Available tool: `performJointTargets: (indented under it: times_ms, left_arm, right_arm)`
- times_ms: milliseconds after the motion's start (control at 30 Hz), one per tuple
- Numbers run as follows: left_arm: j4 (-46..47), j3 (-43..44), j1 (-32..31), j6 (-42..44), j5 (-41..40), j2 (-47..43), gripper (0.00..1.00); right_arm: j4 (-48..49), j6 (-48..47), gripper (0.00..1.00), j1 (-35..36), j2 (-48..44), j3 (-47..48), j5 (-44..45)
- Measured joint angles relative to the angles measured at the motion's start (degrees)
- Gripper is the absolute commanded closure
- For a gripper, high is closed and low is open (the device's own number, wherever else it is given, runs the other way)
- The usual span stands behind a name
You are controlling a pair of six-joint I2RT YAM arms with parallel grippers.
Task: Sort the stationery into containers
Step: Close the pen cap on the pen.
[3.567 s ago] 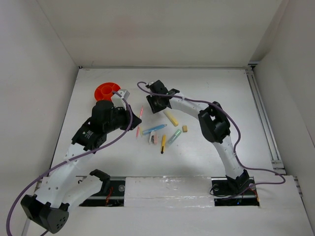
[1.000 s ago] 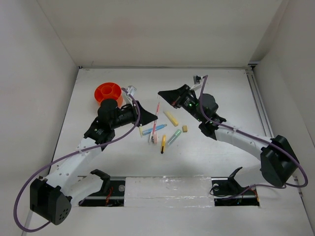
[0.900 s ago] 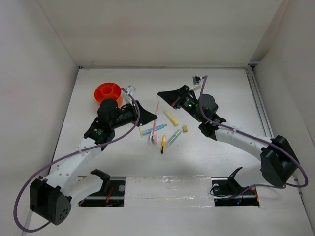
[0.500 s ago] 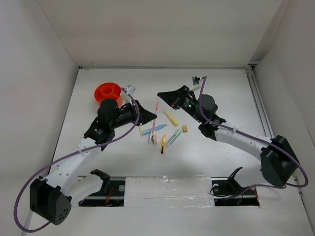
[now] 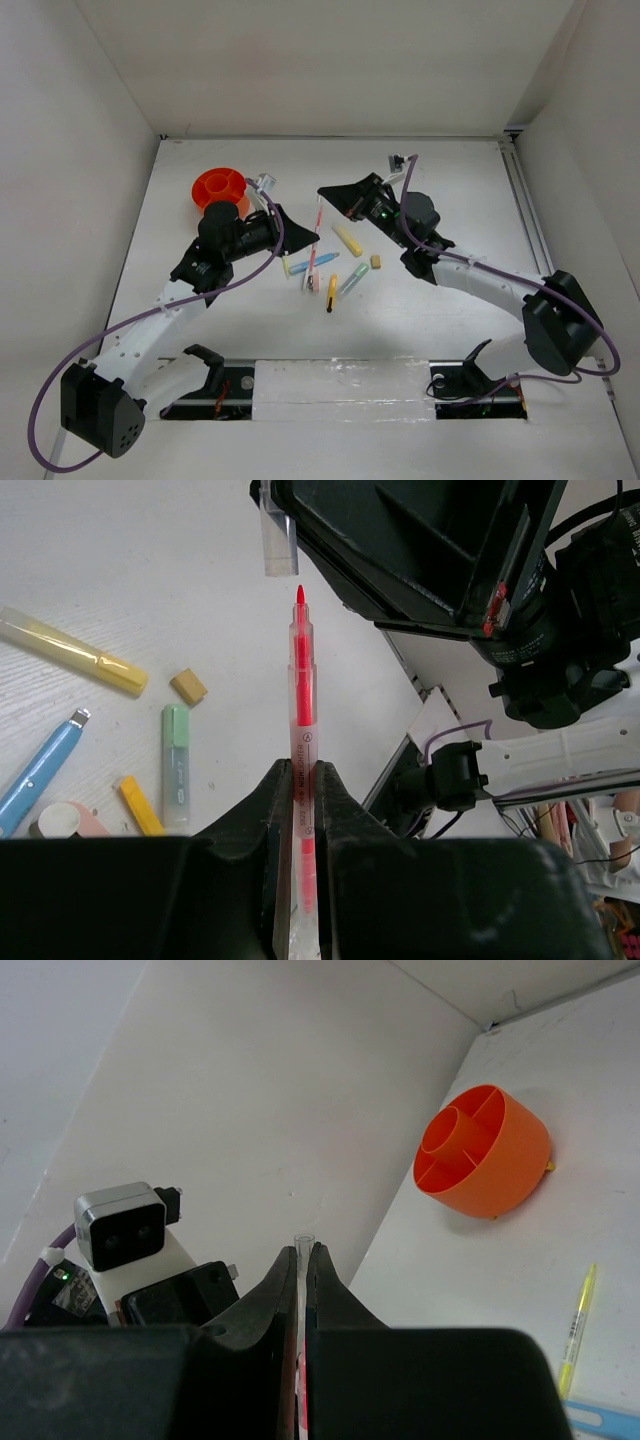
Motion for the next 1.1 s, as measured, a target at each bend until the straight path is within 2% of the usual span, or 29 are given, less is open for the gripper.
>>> performJointTargets:
  times_ms: [1100]
  left_arm:
    - [-0.9, 0.0, 0.0, 0.0, -1.6, 0.0, 1.0]
  right_arm:
    - [3.0, -0.2, 1.0, -1.5, 1.6, 0.0, -2.8]
